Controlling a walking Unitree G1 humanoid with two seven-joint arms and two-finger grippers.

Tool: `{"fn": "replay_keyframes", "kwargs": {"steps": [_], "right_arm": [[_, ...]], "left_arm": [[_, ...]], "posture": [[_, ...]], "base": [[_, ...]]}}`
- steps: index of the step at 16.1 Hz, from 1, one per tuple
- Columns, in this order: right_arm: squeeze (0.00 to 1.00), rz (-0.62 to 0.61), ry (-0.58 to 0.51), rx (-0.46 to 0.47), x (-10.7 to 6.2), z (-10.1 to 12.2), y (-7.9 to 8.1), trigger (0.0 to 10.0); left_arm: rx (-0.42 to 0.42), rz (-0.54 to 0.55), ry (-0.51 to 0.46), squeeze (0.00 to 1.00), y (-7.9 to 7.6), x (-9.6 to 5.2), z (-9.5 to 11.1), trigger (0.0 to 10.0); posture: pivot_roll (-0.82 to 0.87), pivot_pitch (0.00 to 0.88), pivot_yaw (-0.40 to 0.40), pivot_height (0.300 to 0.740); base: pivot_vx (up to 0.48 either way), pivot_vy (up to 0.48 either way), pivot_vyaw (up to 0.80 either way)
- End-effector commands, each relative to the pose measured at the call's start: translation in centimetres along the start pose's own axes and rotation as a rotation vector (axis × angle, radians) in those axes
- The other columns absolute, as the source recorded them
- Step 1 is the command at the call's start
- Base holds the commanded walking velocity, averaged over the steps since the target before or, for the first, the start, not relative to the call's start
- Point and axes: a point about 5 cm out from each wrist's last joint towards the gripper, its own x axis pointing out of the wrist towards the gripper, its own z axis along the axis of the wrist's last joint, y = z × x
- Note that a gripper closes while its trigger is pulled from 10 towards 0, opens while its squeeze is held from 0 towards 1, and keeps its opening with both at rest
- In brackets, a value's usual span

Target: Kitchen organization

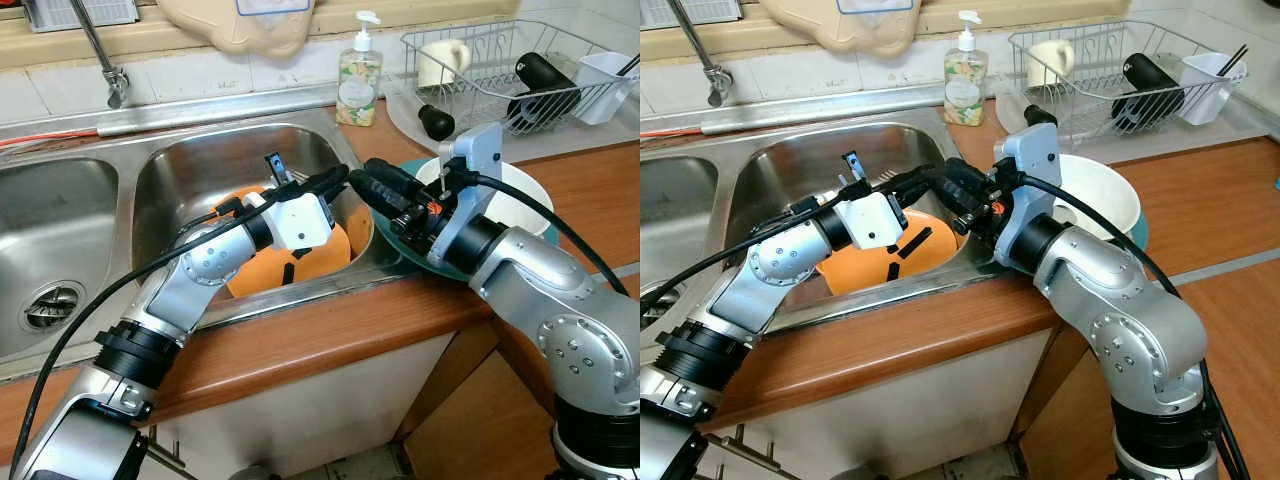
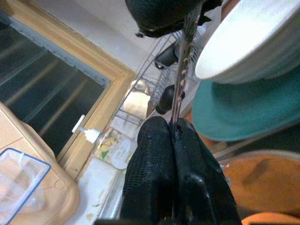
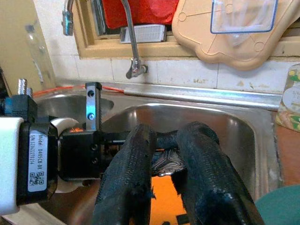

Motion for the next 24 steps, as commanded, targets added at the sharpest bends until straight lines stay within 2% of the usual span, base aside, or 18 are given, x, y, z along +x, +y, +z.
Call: {"fn": "replay_keyframes", "kwargs": {"steps": [1, 2, 4, 5, 6, 8, 9, 10, 11, 13, 14, 15, 16, 17, 19, 20, 22, 24], "right_arm": [[0.82, -0.023, 0.002, -0.061, -0.4, 0.1, 0.1, 10.0], [0.0, -0.037, 0.025, -0.082, -0.5, -0.2, -0.1, 10.0], [0.0, -0.052, 0.096, -0.126, -0.9, -1.2, -0.5, 10.0], [0.0, -0.051, 0.106, -0.132, -1.0, -1.3, -0.5, 10.0], [0.0, -0.035, 0.123, -0.152, -1.1, -1.5, -0.3, 10.0], [0.0, -0.003, 0.13, -0.164, -1.3, -1.6, 0.1, 10.0], [0.0, 0.004, 0.13, -0.167, -1.3, -1.6, 0.2, 10.0], [0.0, 0.006, 0.129, -0.168, -1.3, -1.6, 0.2, 10.0], [0.0, 0.014, 0.128, -0.173, -1.4, -1.5, 0.3, 10.0], [0.0, 0.011, 0.127, -0.179, -1.4, -1.5, 0.2, 10.0], [0.0, 0.007, 0.126, -0.179, -1.4, -1.4, 0.2, 10.0], [0.0, -0.013, 0.115, -0.169, -1.5, -1.3, 0.0, 10.0], [0.9, -0.092, 0.061, -0.16, -1.4, -0.7, -0.7, 10.0], [1.0, -0.127, 0.045, -0.162, -1.4, -0.5, -1.0, 10.0], [1.0, -0.194, -0.001, -0.127, -1.8, 0.1, -2.0, 10.0], [1.0, -0.246, -0.025, -0.144, -2.1, 0.4, -2.5, 10.0], [1.0, -0.338, -0.062, -0.146, -2.6, 0.9, -3.3, 10.0], [1.0, -0.408, -0.092, -0.147, -3.1, 1.2, -3.8, 10.0]], "left_arm": [[-0.001, 0.057, 0.112, 0.0, 1.5, -0.9, -1.9, 0.0], [-0.001, 0.066, 0.142, 0.0, 1.6, -1.0, -2.3, 0.0], [-0.015, 0.037, 0.278, 0.0, 1.4, -1.7, -4.4, 0.0], [-0.024, 0.013, 0.31, 0.0, 1.2, -1.8, -4.9, 0.0], [-0.062, -0.052, 0.402, 0.0, 0.5, -2.3, -6.2, 0.0], [-0.116, -0.183, 0.527, 0.0, -1.0, -3.1, -7.9, 0.0], [-0.134, -0.242, 0.575, 0.0, -1.7, -3.5, -8.5, 0.6], [-0.14, -0.265, 0.596, 0.0, -1.9, -3.6, -8.8, 2.2], [-0.169, -0.301, 0.661, 0.0, -2.5, -4.1, -9.5, 10.0], [-0.255, -0.319, 0.694, 0.0, -2.9, -4.3, -9.8, 10.0], [-0.265, -0.345, 0.691, 0.71, -3.1, -4.3, -9.7, 10.0], [-0.297, -0.364, 0.679, 1.0, -3.4, -4.3, -9.6, 10.0], [-0.315, -0.363, 0.677, 1.0, -3.6, -4.3, -9.5, 10.0], [-0.318, -0.358, 0.677, 1.0, -3.6, -4.3, -9.6, 10.0], [-0.35, -0.323, 0.664, 1.0, -3.4, -4.2, -9.5, 10.0], [-0.398, -0.28, 0.635, 1.0, -3.3, -4.1, -9.3, 10.0], [-0.492, -0.193, 0.557, 1.0, -2.8, -3.8, -8.7, 10.0], [-0.552, -0.093, 0.461, 1.0, -1.9, -3.5, -7.8, 10.0]], "posture": [[-0.13, 0.0, 0.039, 0.74], [-0.13, 0.0, 0.04, 0.74], [-0.14, 0.0, 0.041, 0.74], [-0.14, 0.0, 0.042, 0.74], [-0.14, 0.0, 0.043, 0.74], [-0.14, 0.0, 0.046, 0.74], [-0.14, 0.0, 0.048, 0.74], [-0.14, 0.0, 0.048, 0.74], [-0.15, 0.0, 0.049, 0.74], [-0.15, 0.0, 0.05, 0.74], [-0.15, 0.0, 0.05, 0.74], [-0.15, 0.0, 0.05, 0.74], [-0.15, 0.0, 0.05, 0.74], [-0.15, 0.0, 0.05, 0.74], [-0.15, 0.0, 0.049, 0.74], [-0.15, 0.0, 0.049, 0.74], [-0.16, 0.0, 0.049, 0.74], [-0.16, 0.0, 0.048, 0.74]], "base": [[0.0, 0.0, 0.0], [0.0, 0.0, 0.0], [0.0, 0.0, 0.0], [0.0, 0.0, 0.0], [0.0, 0.0, 0.0], [0.0, 0.0, 0.0], [0.0, 0.0, 0.0], [0.0, 0.0, 0.0], [0.0, 0.0, 0.0], [0.0, 0.0, 0.0], [0.0, 0.0, 0.0], [0.0, 0.0, 0.0], [0.0, 0.0, 0.0], [0.0, 0.0, 0.0], [0.0, 0.0, 0.0], [0.0, 0.0, 0.0], [0.0, 0.0, 0.0], [0.0, 0.0, 0.0]]}}
